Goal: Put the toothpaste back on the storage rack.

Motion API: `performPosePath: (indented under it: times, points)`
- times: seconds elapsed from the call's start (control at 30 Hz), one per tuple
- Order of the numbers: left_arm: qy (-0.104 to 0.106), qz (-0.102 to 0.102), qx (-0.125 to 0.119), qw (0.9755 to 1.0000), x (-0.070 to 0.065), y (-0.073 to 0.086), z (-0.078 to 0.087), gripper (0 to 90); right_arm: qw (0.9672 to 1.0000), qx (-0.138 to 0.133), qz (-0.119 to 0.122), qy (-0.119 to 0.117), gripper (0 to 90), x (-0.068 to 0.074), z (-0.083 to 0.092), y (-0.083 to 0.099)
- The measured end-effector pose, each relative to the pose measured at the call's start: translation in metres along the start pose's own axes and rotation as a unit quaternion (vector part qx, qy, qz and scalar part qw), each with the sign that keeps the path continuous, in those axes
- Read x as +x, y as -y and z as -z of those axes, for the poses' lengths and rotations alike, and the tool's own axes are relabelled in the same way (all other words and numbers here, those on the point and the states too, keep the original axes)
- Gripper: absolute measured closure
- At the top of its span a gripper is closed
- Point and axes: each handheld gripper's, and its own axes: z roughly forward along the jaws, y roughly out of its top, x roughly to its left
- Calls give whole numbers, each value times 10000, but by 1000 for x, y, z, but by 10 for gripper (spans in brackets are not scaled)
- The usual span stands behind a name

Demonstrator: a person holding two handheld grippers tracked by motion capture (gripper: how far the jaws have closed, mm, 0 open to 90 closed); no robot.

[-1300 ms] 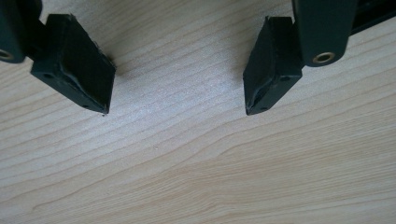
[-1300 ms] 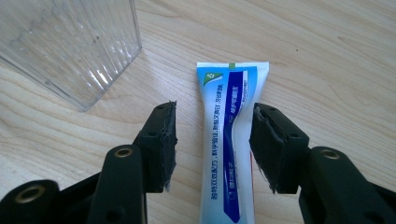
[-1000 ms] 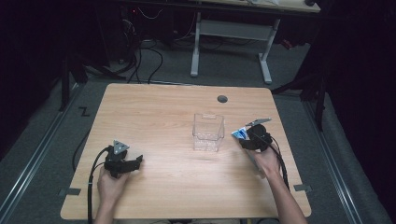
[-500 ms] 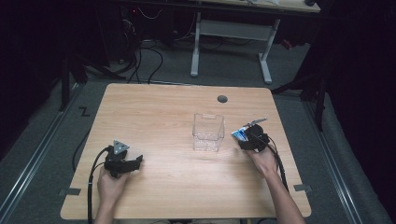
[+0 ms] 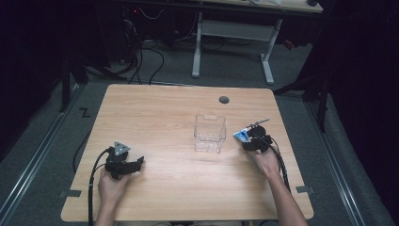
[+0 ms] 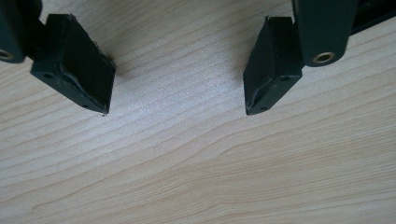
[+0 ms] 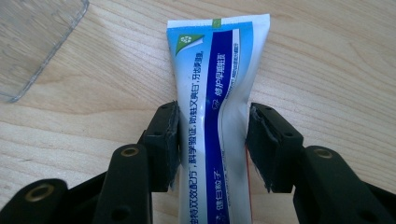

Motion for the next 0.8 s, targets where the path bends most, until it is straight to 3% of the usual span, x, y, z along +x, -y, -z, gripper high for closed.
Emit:
performPosePath:
  times: [0.5, 0.57, 0.8]
  points:
    - [-2, 1, 0, 10000, 0, 0, 0, 250, 9995, 158, -192, -212, 526, -6, -5, -1]
    - [-2, 3, -1, 10000, 0, 0, 0, 250, 9994, 272, -133, -148, 527, -5, -8, 0]
    - [-7, 4, 0, 10000, 0, 0, 0, 250, 9994, 281, -127, -137, 585, -6, -7, -1]
